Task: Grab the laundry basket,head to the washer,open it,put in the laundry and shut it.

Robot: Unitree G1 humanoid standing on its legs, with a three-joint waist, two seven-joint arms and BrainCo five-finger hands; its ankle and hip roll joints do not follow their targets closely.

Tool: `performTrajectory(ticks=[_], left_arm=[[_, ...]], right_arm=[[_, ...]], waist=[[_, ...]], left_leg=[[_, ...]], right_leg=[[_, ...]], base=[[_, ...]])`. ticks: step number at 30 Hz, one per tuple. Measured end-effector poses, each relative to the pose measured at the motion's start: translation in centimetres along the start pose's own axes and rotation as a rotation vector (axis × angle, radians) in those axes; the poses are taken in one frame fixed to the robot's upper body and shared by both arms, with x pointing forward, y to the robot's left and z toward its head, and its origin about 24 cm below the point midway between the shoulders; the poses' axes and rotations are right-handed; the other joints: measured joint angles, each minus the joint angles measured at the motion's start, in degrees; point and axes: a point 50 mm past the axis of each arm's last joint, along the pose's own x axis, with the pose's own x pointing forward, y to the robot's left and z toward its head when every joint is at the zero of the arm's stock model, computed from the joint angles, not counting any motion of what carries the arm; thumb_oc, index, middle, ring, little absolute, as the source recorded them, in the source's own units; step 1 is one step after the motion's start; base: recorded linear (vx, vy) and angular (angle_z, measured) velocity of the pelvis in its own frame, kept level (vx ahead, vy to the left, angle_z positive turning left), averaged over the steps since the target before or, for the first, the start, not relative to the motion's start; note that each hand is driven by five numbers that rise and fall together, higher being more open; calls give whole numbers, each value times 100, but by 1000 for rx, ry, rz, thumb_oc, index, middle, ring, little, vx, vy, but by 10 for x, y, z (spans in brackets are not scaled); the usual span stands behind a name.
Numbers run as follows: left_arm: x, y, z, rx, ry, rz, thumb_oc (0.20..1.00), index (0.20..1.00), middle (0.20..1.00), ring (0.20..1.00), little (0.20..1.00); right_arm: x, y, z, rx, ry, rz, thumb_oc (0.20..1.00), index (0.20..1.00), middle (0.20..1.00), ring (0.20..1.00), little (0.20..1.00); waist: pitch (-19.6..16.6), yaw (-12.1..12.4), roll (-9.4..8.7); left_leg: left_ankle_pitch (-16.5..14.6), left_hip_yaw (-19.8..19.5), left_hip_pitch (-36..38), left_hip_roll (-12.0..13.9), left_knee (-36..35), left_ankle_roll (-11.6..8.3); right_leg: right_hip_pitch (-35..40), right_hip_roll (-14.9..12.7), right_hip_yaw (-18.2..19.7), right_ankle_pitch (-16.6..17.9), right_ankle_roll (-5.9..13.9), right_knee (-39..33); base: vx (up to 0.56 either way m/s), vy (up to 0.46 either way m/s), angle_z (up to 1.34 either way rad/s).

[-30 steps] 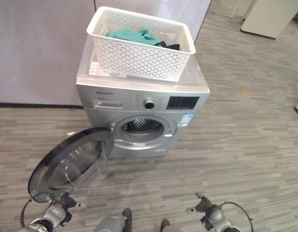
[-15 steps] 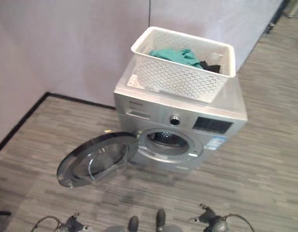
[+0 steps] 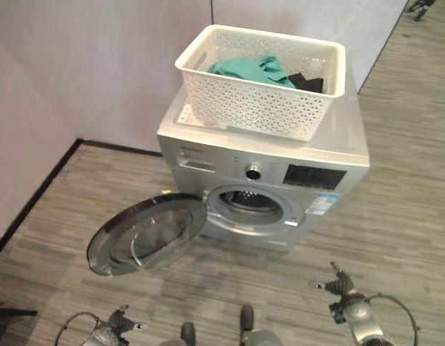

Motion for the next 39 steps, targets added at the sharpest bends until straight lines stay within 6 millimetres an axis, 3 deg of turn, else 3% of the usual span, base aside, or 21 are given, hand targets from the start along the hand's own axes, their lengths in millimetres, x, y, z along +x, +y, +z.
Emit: performTrajectory(ticks=[3,6,8,9,10,11,13,14,15,18,21,22,24,25,27,30,31,39], left_arm=[[0,2,-1,-24,1,8,1000,1000,1000,1000,1000],[-4,-1,-20,-67,41,9,1000,1000,1000,1000,1000],[-6,-3,-28,-74,65,6,1000,1000,1000,1000,1000],[-8,-5,-32,-72,70,-8,1000,1000,1000,1000,1000],[-8,-7,-35,-71,74,-22,1000,1000,1000,1000,1000],[-9,-7,-37,-78,70,-29,1000,1000,1000,1000,1000],[-10,-10,-40,-81,82,-42,1000,1000,1000,1000,1000],[-11,-12,-45,-79,96,-48,1000,1000,1000,1000,1000],[-14,-16,-53,-69,118,-70,1000,1000,1000,1000,1000],[-18,-21,-64,-63,150,-92,1000,1000,1000,1000,1000],[-19,-20,-66,-58,150,-99,1000,1000,1000,1000,1000],[-14,-14,-56,-50,121,-86,1000,1000,1000,1000,1000],[-10,4,-52,-13,103,-52,1000,1000,1000,1000,1000],[-7,13,-46,12,92,-37,1000,1000,1000,1000,1000],[-6,24,-49,0,120,-10,1000,1000,1000,1000,1000],[-6,31,-53,-40,126,20,1000,1000,1000,1000,1000],[-7,31,-54,-39,128,19,1000,1000,1000,1000,1000],[-8,25,-58,-78,145,4,1000,1000,1000,1000,1000]], right_arm=[[-13,-7,-15,51,11,-27,1000,1000,1000,1000,1000],[-34,-56,-7,62,-98,-182,1000,1000,1000,1000,1000],[-40,-95,1,-2,-136,-298,1000,1000,1000,1000,1000],[-51,-139,7,-89,-134,-407,1000,1000,1000,1000,1000],[-61,-170,14,-133,-143,-501,1000,1000,1000,1000,1000],[-80,-208,36,-204,-196,-618,1000,1000,1000,1000,1000],[-111,-249,75,-304,-322,-763,1000,1000,1000,1000,1000],[-118,-258,87,-307,-361,-806,1000,1000,1000,1000,1000],[-137,-280,124,-404,-440,-878,1000,1000,1000,1000,1000],[-141,-282,159,-367,-589,-918,1000,1000,1000,1000,1000],[-148,-282,214,-514,-707,-894,1000,1000,1000,1000,1000],[-152,-285,229,-543,-728,-901,1000,1000,1000,1000,1000],[-152,-293,267,-588,-740,-910,1000,1000,1000,1000,1000],[-158,-302,268,-695,-660,-914,1000,1000,1000,1000,1000],[-150,-301,311,-888,-550,-904,1000,1000,1000,1000,1000],[-177,-294,352,-918,-679,-973,1000,1000,1000,1000,1000],[-182,-296,354,-888,-701,-988,1000,1000,1000,1000,1000],[-142,-301,335,-917,-451,-915,1000,1000,1000,1000,1000]], waist=[[-41,-66,-61],[-241,-151,-96],[-357,-219,-142],[-444,-224,-276],[-534,-223,-292],[-620,-223,-421],[-720,-261,-407],[-756,-260,-504],[-863,-207,-607],[-972,-124,-836],[-963,114,-952],[-959,194,-966],[-750,720,-1178],[-664,901,-1216],[-605,848,-1211],[-445,1011,-1244],[-372,1084,-1243],[49,1212,-953]], left_leg=[[-8,68,104,-87,-125,76],[10,239,184,-109,-313,105],[5,266,183,-110,-314,108],[-10,282,182,-103,-319,101],[-19,262,136,-99,-320,92],[-27,241,113,-85,-319,76],[-34,201,42,-90,-317,94],[-25,182,-5,-86,-318,82],[-13,170,-21,-78,-313,77],[-4,152,-107,-72,-315,54],[11,41,-230,-112,-289,61],[42,-15,-350,-119,-220,54],[79,-172,-669,-155,-139,36],[78,-225,-856,-178,-68,35],[110,-338,-1059,-206,36,44],[183,-408,-1278,-265,11,117],[192,-417,-1332,-284,8,128],[192,-477,-1683,-360,2,133]], right_leg=[[-16,-62,90,32,62,1],[-83,-70,223,38,114,-1],[-83,-68,237,36,122,-24],[-84,-60,239,-4,176,-35],[-114,-62,237,-24,202,-26],[-127,-48,223,-30,204,-46],[-185,-58,211,-36,210,-44],[-222,-55,199,-36,210,-46],[-232,-45,181,-29,205,-45],[-295,-49,125,-25,210,-48],[-364,-102,19,-19,226,-47],[-458,-119,-35,-15,239,-47],[-617,-176,-208,8,262,-10],[-732,-204,-256,19,281,-7],[-854,-251,-404,118,348,-3],[-1058,-310,-409,134,361,-2],[-1104,-328,-400,163,319,-2],[-1434,-390,-334,207,288,0]], base=[[28,84,-19],[35,62,-23],[25,43,-7],[33,48,-5],[38,42,3],[42,41,8],[51,40,9],[44,34,9],[27,20,6],[7,2,4],[-20,3,19],[-38,6,40],[-35,12,43],[-11,2,42],[22,3,37],[54,10,18],[47,11,9],[50,-4,4]])
